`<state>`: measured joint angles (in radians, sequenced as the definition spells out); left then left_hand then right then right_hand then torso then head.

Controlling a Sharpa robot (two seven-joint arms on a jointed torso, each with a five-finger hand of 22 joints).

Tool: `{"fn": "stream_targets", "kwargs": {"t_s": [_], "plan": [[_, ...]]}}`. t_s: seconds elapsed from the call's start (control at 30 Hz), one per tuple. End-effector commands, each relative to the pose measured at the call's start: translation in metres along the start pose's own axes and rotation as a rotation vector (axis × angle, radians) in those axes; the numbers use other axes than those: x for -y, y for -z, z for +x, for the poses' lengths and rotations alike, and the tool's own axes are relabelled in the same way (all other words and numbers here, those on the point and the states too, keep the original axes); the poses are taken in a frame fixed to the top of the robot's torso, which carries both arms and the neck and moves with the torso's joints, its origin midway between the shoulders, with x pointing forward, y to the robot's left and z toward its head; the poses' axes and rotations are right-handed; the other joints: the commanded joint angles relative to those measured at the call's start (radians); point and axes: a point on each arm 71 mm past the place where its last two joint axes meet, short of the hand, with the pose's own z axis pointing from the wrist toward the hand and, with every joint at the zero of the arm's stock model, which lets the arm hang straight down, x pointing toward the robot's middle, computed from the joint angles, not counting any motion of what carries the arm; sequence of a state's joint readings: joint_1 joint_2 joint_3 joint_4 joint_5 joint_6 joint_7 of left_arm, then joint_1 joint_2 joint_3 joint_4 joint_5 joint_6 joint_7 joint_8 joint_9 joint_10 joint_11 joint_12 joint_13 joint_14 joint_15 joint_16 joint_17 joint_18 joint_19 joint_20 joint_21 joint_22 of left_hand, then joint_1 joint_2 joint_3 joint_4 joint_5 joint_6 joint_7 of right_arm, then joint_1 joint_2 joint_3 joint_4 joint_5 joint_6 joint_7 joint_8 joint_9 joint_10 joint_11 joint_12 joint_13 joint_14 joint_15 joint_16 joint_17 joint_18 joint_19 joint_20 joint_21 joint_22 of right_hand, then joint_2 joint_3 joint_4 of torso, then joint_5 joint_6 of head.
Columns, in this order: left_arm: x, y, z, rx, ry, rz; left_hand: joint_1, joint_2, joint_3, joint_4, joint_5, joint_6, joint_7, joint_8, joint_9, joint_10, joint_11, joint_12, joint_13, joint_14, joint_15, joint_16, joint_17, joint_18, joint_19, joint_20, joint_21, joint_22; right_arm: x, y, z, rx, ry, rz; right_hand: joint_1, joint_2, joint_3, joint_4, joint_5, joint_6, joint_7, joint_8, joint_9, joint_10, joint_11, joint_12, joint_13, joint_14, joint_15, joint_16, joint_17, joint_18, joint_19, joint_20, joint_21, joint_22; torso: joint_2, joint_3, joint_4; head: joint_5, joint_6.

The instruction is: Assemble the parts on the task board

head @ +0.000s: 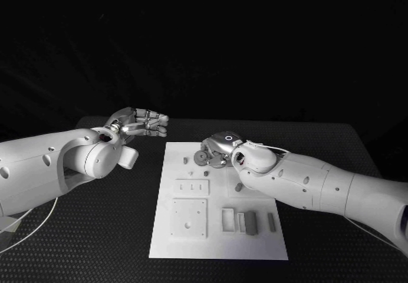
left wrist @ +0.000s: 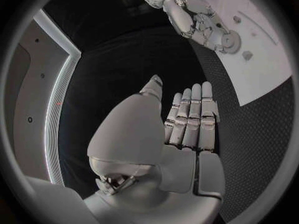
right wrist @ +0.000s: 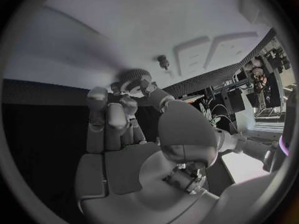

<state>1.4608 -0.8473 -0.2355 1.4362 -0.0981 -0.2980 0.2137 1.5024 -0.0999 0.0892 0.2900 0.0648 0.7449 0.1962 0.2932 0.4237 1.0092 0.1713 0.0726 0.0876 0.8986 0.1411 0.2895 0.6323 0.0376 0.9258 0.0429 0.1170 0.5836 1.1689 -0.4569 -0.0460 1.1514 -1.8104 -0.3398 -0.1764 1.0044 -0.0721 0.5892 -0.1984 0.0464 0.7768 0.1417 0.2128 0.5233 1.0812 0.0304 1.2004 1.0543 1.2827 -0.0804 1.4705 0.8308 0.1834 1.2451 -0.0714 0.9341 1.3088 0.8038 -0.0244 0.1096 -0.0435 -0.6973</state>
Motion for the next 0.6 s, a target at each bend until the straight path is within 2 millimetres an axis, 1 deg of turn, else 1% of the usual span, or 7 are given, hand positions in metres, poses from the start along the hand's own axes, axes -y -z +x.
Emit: {"fn": "stream_targets", "kwargs": {"t_s": [0.03, 0.17, 0.3, 0.43, 0.47, 0.53, 0.6], "plan": [[0.001, 0.000, 0.001, -0.012, 0.001, 0.010, 0.002, 0.001, -0.005, 0.001, -0.003, -0.007, 0.008, -0.003, -0.001, -0.003, 0.002, -0.006, -0.001, 0.003, 0.004, -0.005, 0.001, 0.020, 0.003, 0.002, -0.004, -0.001, 0.002, 0.003, -0.003, 0.004, -0.026, -0.008, -0.005, -0.005, -0.007, 0.001, 0.001, -0.008, -0.002, 0.000, 0.002, -0.006, -0.004, 0.003, 0.000, -0.004, -0.002, 0.001, 0.001, 0.078, -0.005, -0.001, -0.003, 0.015, 0.000, -0.0006, 0.0000, 0.001, -0.001], [0.001, 0.002, -0.001, -0.009, 0.001, 0.008, 0.001, 0.000, -0.005, 0.001, -0.003, -0.008, 0.009, -0.003, -0.001, -0.003, 0.002, -0.006, -0.001, 0.003, 0.004, -0.005, 0.001, 0.020, 0.003, 0.002, -0.004, -0.001, 0.004, 0.006, -0.014, 0.017, -0.053, -0.012, 0.000, 0.006, -0.002, -0.001, 0.001, 0.004, -0.001, 0.007, 0.005, -0.005, -0.004, 0.005, 0.001, -0.004, -0.002, 0.002, 0.002, 0.078, -0.004, -0.003, -0.002, 0.015, 0.000, -0.0002, -0.0034, 0.003, -0.001], [0.001, 0.001, 0.000, -0.011, 0.001, 0.008, 0.000, 0.000, -0.006, 0.001, -0.003, -0.008, 0.009, -0.004, -0.001, -0.004, 0.002, -0.006, -0.001, 0.003, 0.004, -0.006, 0.002, 0.020, 0.003, 0.002, -0.004, -0.001, 0.001, 0.005, -0.014, -0.018, -0.067, -0.015, 0.003, 0.019, 0.000, -0.006, 0.001, 0.015, 0.001, 0.014, 0.009, -0.006, -0.002, 0.007, 0.002, -0.004, 0.000, 0.003, 0.003, 0.078, -0.004, -0.005, -0.002, 0.016, 0.001, 0.0005, -0.0069, 0.002, 0.003], [0.001, 0.001, 0.001, -0.013, 0.001, 0.008, 0.000, 0.000, -0.006, 0.001, -0.003, -0.009, 0.009, -0.004, -0.001, -0.004, 0.002, -0.006, -0.002, 0.003, 0.004, -0.006, 0.002, 0.020, 0.003, 0.002, -0.005, -0.001, -0.001, 0.003, -0.012, -0.053, -0.074, -0.017, 0.002, 0.022, -0.001, -0.009, 0.001, 0.013, 0.002, 0.013, 0.008, -0.007, 0.000, 0.007, 0.002, -0.004, 0.001, 0.003, 0.003, 0.078, -0.005, -0.004, -0.002, 0.016, 0.001, 0.0012, -0.0063, 0.002, 0.004], [0.001, 0.001, 0.001, -0.013, 0.001, 0.008, 0.000, 0.000, -0.006, 0.001, -0.003, -0.009, 0.009, -0.004, -0.001, -0.004, 0.002, -0.006, -0.002, 0.003, 0.004, -0.006, 0.002, 0.020, 0.003, 0.002, -0.005, -0.001, -0.001, 0.003, -0.011, -0.056, -0.075, -0.016, 0.001, 0.023, -0.002, -0.011, 0.001, 0.009, 0.003, 0.011, 0.007, -0.008, 0.000, 0.007, 0.003, -0.005, 0.001, 0.003, 0.003, 0.078, -0.007, -0.004, -0.002, 0.016, 0.001, 0.0016, -0.0044, 0.001, 0.003], [0.001, 0.001, 0.001, -0.012, 0.001, 0.008, 0.000, 0.000, -0.006, 0.001, -0.003, -0.009, 0.010, -0.004, -0.001, -0.005, 0.003, -0.006, -0.002, 0.003, 0.004, -0.006, 0.002, 0.020, 0.003, 0.002, -0.005, -0.001, 0.000, 0.003, -0.011, -0.061, -0.074, -0.014, -0.002, 0.021, -0.004, -0.015, 0.001, 0.003, 0.004, 0.007, 0.006, -0.010, 0.001, 0.007, 0.003, -0.005, 0.002, 0.003, 0.003, 0.078, -0.008, -0.003, -0.002, 0.016, 0.001, 0.0019, -0.0032, 0.000, 0.003], [0.001, 0.001, 0.000, -0.011, 0.001, 0.007, 0.000, 0.000, -0.006, 0.001, -0.003, -0.009, 0.010, -0.004, -0.002, -0.005, 0.003, -0.006, -0.002, 0.003, 0.004, -0.006, 0.002, 0.020, 0.003, 0.002, -0.005, -0.001, 0.001, 0.002, -0.009, -0.072, -0.076, -0.007, -0.004, 0.014, -0.007, -0.019, 0.001, -0.002, 0.005, 0.005, 0.006, -0.011, 0.002, 0.008, 0.003, -0.006, 0.003, 0.003, 0.003, 0.078, -0.008, -0.003, -0.001, 0.017, 0.000, 0.0006, -0.0035, 0.000, 0.003]]}}
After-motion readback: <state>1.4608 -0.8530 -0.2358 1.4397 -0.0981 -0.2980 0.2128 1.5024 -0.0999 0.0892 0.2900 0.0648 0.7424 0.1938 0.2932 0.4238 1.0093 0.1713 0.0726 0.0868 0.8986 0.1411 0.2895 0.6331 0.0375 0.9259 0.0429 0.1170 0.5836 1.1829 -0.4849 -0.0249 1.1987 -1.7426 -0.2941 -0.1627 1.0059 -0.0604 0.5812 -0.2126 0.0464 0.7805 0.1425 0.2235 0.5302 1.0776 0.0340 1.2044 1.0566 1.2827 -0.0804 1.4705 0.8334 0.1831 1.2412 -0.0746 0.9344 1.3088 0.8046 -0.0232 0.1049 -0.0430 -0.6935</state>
